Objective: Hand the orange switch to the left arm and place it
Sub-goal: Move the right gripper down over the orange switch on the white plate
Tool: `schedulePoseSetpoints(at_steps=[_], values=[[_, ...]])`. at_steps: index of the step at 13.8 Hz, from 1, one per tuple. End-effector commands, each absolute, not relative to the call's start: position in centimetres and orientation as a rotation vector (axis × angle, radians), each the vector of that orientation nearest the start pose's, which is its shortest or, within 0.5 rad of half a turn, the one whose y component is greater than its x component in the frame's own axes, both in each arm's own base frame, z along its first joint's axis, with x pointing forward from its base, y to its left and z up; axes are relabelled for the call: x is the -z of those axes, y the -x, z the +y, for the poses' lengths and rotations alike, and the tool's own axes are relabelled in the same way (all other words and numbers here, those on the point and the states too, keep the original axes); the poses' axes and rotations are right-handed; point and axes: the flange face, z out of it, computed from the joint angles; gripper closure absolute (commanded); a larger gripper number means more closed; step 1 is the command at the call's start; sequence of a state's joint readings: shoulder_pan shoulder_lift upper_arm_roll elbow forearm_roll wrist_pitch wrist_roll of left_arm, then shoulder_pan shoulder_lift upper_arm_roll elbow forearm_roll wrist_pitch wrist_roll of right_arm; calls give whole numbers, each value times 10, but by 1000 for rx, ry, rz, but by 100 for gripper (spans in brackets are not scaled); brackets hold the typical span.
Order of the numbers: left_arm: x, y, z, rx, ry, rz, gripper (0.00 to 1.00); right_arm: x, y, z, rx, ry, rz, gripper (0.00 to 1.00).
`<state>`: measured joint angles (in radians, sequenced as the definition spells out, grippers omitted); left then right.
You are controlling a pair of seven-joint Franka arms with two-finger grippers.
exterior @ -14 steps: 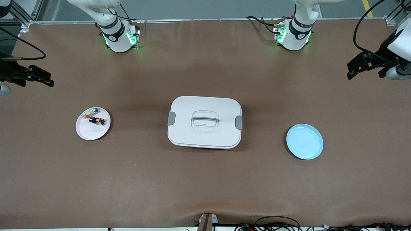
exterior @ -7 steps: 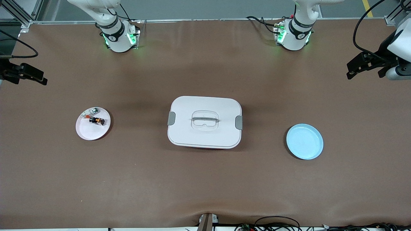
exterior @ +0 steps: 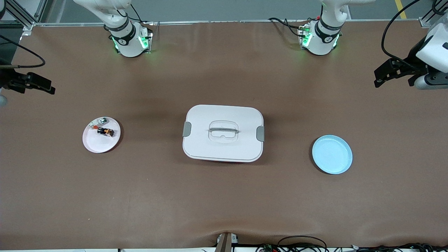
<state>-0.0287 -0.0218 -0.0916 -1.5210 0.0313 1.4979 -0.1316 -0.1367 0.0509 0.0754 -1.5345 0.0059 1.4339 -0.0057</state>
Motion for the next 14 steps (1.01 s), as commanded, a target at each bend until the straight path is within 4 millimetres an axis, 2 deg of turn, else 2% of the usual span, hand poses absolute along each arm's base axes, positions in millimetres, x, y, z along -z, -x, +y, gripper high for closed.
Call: schedulePoseSetpoints(at_steps=[1, 4, 8, 12, 14], values=[[-656, -538, -63, -1, 3123, -38, 0, -565, -560, -42, -289, 3129, 102, 0], [-656, -537, -66, -3, 3123, -29, 0, -508, -563, -53, -259, 3137, 133, 0], [-647, -542, -69, -28, 3124, -19, 0, -434, -556, -65, -184, 3140, 165, 0], [-647, -543, -69, -28, 3124, -16, 0, -368, -546, -64, -123, 3139, 168, 0], [-644, -544, -69, -35, 3124, -7, 0, -332, -549, -64, -143, 3132, 167, 0]])
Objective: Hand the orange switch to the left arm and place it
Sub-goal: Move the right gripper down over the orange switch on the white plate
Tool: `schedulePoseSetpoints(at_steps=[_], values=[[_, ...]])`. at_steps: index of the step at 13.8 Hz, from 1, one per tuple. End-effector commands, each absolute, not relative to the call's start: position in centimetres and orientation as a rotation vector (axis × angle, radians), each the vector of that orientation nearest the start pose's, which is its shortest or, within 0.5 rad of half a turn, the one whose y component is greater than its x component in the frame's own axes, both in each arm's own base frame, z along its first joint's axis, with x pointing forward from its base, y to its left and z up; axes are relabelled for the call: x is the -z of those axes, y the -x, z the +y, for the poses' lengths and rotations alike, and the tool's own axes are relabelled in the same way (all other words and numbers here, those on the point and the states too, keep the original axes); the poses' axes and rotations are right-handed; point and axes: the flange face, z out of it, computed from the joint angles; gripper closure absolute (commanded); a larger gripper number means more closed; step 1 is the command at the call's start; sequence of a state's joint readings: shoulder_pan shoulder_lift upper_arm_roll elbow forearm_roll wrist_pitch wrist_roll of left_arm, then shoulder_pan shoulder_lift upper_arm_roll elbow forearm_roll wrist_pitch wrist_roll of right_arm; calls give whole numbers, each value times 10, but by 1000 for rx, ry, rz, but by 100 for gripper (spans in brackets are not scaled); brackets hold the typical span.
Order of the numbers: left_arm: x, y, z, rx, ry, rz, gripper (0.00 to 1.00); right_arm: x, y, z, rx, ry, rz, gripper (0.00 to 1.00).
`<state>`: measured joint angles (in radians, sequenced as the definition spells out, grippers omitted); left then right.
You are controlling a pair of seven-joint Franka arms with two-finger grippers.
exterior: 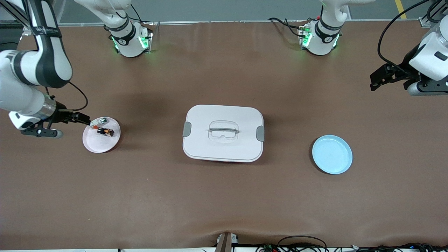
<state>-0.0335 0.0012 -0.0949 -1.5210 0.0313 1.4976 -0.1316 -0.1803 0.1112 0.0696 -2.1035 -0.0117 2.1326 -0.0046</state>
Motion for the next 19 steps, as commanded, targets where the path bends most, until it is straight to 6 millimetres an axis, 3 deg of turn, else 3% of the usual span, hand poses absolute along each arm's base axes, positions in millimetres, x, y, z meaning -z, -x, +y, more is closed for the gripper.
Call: schedulePoseSetpoints(at_steps=[1, 5, 8, 10, 12, 15, 19], values=[[-644, -545, -66, -35, 3124, -4, 0, -317, -550, -65, -167, 3127, 168, 0], [-641, -547, -65, -44, 3118, 0, 0, -276, -552, -59, -231, 3116, 239, 0], [-640, -547, -67, -45, 3113, 4, 0, -249, -552, -56, -257, 3147, 182, 0], [-639, -547, -67, -47, 3113, 7, 0, -241, -553, -57, -261, 3174, 188, 0], [-634, -551, -68, -61, 3109, 9, 0, -232, -550, -48, -261, 3174, 304, 0], [-631, -552, -68, -63, 3109, 9, 0, -226, -550, -32, -268, 3193, 332, 0], [-629, -553, -68, -70, 3109, 7, 0, -211, -546, -33, -230, 3257, 319, 0]])
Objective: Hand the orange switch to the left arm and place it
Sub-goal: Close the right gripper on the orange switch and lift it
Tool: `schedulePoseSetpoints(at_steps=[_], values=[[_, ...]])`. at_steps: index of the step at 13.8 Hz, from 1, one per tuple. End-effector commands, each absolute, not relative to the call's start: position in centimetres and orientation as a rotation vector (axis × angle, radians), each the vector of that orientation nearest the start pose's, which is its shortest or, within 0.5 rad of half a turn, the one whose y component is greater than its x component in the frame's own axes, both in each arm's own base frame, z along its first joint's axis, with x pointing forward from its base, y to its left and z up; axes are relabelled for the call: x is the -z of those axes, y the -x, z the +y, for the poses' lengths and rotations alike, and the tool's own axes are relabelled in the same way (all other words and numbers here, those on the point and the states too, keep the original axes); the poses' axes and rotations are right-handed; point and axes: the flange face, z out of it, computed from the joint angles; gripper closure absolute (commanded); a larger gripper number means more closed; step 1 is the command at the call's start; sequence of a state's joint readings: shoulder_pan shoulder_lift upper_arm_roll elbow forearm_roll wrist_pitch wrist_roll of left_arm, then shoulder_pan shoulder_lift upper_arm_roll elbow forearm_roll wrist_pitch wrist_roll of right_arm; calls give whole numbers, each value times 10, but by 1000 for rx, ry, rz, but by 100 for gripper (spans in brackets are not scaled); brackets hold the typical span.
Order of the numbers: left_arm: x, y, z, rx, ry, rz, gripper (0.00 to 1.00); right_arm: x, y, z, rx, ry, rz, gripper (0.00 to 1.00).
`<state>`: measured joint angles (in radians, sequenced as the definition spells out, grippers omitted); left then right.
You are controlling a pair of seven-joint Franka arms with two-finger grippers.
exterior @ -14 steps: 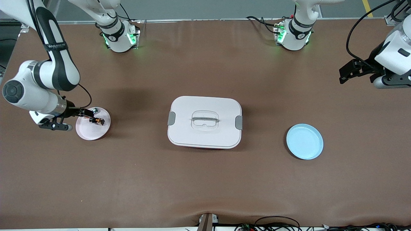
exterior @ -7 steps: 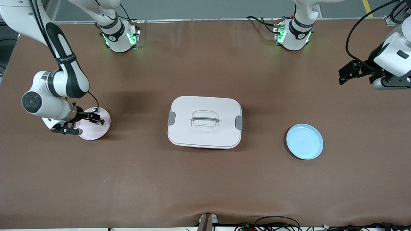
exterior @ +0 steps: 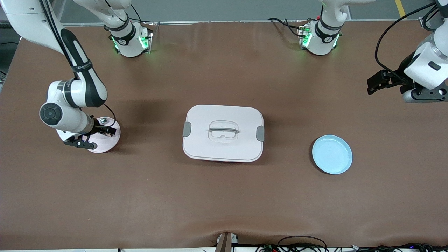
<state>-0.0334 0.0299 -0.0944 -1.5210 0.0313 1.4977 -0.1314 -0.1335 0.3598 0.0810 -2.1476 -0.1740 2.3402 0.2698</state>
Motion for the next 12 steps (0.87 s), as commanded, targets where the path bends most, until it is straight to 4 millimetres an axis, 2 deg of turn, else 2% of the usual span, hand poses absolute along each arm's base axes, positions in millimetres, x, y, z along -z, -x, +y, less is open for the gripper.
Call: schedulePoseSetpoints(at_steps=[1, 3, 7, 12], values=[[-629, -553, -68, -70, 3109, 7, 0, -209, -546, -35, -229, 3275, 302, 0], [-629, -553, -68, -70, 3109, 7, 0, -209, -546, -35, -227, 3284, 286, 0], [-627, -555, -68, -75, 3110, 7, 0, -192, -540, -32, -217, 3271, 321, 0], [-621, -558, -69, -90, 3110, 5, 0, -181, -538, -35, -209, 3266, 322, 0]])
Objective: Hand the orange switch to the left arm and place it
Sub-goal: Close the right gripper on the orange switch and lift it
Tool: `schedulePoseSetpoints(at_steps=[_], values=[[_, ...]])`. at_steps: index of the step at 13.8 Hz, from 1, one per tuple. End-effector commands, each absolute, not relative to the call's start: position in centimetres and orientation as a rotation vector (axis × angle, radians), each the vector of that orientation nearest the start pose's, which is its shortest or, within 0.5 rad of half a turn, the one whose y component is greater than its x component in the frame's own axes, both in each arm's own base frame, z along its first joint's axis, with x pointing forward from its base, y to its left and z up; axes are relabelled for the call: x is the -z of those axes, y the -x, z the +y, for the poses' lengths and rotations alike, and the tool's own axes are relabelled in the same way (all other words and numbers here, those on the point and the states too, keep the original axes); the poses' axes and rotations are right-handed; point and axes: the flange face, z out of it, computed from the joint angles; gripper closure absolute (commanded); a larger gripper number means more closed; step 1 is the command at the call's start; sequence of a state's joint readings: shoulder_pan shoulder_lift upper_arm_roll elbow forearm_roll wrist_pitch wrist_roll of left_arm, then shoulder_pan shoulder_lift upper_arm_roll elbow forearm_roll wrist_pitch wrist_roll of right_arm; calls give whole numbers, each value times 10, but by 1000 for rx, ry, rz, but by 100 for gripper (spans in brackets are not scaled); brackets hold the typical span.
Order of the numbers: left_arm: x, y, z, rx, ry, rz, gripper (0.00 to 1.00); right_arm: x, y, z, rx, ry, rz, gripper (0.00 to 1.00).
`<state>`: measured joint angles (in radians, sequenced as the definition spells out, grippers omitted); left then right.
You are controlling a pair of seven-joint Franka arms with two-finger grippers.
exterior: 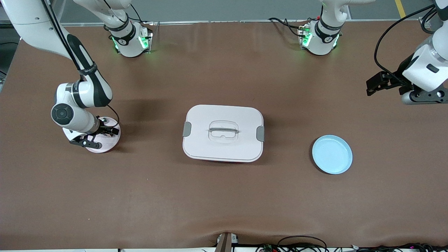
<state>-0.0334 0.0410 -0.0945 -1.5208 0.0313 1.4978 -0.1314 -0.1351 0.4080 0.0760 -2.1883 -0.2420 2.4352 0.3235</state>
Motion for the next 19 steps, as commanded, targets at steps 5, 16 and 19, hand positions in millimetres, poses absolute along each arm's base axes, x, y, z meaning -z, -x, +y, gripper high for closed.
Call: schedulePoseSetpoints(at_steps=[5, 16, 19], values=[[-619, -558, -69, -97, 3109, 10, 0, -179, -538, -41, -195, 3285, 302, 0], [-610, -562, -70, -125, 3107, 13, 0, -183, -538, -36, -201, 3291, 286, 72], [-610, -562, -70, -125, 3107, 10, 0, -217, -543, -24, -319, 3329, 277, 72]])
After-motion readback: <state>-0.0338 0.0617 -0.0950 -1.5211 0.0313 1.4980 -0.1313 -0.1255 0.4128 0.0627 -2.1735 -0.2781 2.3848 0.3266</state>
